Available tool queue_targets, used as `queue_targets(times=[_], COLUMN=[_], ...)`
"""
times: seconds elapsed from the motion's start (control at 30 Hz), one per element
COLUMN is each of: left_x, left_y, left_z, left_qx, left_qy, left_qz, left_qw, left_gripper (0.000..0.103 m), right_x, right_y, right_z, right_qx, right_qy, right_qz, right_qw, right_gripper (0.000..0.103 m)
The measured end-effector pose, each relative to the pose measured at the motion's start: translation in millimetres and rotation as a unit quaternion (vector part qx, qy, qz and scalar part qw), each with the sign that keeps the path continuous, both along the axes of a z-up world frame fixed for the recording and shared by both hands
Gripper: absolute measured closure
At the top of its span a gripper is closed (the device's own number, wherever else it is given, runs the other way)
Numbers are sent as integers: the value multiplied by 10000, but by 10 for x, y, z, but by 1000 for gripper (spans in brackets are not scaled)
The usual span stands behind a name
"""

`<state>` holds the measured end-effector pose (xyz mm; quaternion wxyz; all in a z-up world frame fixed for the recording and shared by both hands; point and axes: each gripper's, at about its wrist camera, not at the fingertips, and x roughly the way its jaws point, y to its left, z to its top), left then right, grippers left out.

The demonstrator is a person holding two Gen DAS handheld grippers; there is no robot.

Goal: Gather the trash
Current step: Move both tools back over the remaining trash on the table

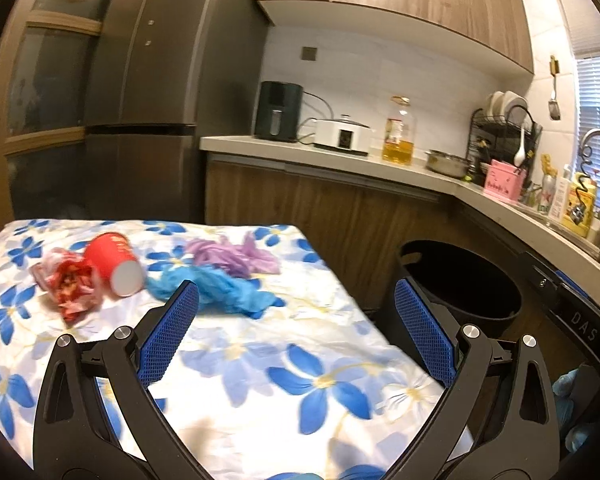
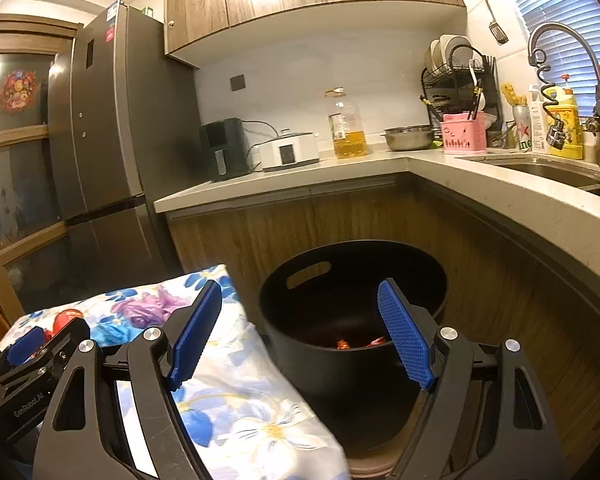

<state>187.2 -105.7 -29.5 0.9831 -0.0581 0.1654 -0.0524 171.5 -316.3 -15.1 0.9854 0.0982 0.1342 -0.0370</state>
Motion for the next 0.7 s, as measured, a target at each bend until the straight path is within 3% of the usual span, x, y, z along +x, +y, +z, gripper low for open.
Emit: queue_targets(times=[0.3, 0.7], left_x=[-158, -146], left_y=[610, 1521], left_z=[-85, -244], left_qx=[7, -62], left_qy=[-23, 91], left_qz=[666, 1687], left_qw=[9978, 9856], left_gripper=[6, 6], right_x=[108, 355], right_y=[476, 1227], right_z=[-90, -243], right_qx=[30, -23], right_qy=[79, 186], right_qz=[519, 1230], right_qw=[9986, 9922], right_gripper=[25, 25])
